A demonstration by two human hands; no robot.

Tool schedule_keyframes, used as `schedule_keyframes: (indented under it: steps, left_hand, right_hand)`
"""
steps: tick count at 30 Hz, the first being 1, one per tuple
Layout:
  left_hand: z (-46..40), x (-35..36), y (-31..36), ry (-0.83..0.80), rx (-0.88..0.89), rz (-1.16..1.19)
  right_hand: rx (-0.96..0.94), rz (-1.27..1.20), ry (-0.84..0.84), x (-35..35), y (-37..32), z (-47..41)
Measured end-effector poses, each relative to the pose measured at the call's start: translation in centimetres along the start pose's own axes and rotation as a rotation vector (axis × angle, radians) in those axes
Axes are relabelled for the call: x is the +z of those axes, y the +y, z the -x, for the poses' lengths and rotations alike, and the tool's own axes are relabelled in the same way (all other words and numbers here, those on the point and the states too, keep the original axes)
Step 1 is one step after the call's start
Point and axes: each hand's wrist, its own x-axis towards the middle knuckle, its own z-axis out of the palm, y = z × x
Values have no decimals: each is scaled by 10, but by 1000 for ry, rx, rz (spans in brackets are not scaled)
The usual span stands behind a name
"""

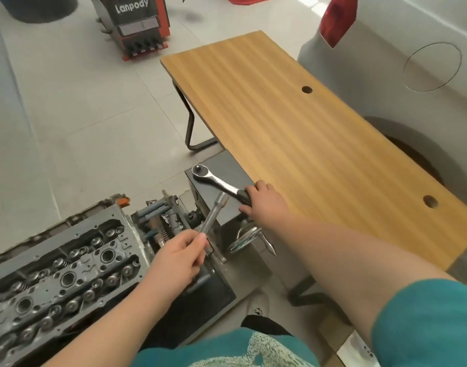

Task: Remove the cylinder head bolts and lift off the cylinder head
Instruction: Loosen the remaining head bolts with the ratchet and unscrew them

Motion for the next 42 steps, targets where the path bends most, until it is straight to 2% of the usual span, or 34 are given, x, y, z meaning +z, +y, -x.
schedule_keyframes:
  steps: [7, 13, 18, 23, 26, 28, 30, 31, 33, 34, 35, 36, 37, 39, 42]
  left_hand:
    - [-28, 87, 39, 42, -86, 98]
    - [-51, 130, 69, 31, -95, 108]
    - [-74, 162, 76, -17, -111, 155]
    - [-100, 197, 81, -112, -139, 78]
    - [-113, 213, 82, -202, -138, -121]
    - [-119, 221, 84, -260, -97, -361]
    - [-124, 226, 90, -316, 23, -699]
    - [-127, 229, 92, -357, 102, -871]
    - [-130, 240, 98, -446, 250, -1138]
    - [-131, 247, 101, -479, 318, -1232]
    - [-130, 254, 105, -505, 388, -1303]
    - [-129, 262, 108, -530, 465, -1362]
    - [-128, 268, 111, -549, 546, -1424]
    - [-125, 280, 114, -539, 671, -1538]
    - [-126, 294, 115, -507, 689, -1551]
  right_hand:
    - [-240, -54, -148, -13, 24, -26]
    - [-33, -323, -120, 4, 131, 34]
    - [240, -300, -102, 52, 210, 95]
    - [305, -275, -145, 75, 245, 139]
    - [307, -241, -117, 76, 251, 155]
    - [334, -166, -40, 70, 247, 164]
    - [379, -200, 113, 52, 239, 169]
    - [363, -266, 257, 39, 234, 171]
    - [184, -347, 523, 15, 220, 172]
    - [54, -337, 529, 5, 212, 171]
    - [-42, -324, 430, -5, 203, 170]
    - [-54, -345, 287, -12, 195, 169]
    - [20, -394, 162, -18, 191, 167]
    - [204, -537, 34, -25, 196, 163]
    - [257, -578, -82, -36, 212, 168]
